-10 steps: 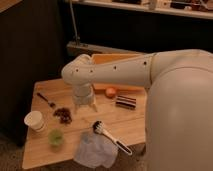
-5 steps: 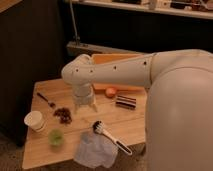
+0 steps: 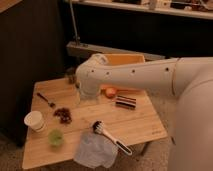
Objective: Place fork in table surface
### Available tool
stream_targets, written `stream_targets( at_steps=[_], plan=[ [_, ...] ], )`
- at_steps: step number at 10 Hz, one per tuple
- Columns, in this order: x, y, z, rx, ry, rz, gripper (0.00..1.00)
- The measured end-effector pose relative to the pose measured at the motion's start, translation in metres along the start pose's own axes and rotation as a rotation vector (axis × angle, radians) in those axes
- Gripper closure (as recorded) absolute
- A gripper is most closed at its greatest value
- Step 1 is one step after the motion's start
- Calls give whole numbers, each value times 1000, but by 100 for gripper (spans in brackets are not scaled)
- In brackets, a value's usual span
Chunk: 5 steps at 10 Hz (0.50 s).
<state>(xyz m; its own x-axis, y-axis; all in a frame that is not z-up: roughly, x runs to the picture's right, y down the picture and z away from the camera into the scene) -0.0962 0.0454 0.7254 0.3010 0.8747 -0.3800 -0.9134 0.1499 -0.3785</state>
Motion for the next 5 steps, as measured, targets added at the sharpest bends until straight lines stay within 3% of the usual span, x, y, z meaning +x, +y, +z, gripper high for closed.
stream_targets(
  at_steps=[2,3,5],
  plan=[
    [-39,-15,1,-64,-121,-127,35],
    [-51,-19,1,-79,-160,-164,35],
    [-62,-28,1,-89,-194,-192,35]
  ],
)
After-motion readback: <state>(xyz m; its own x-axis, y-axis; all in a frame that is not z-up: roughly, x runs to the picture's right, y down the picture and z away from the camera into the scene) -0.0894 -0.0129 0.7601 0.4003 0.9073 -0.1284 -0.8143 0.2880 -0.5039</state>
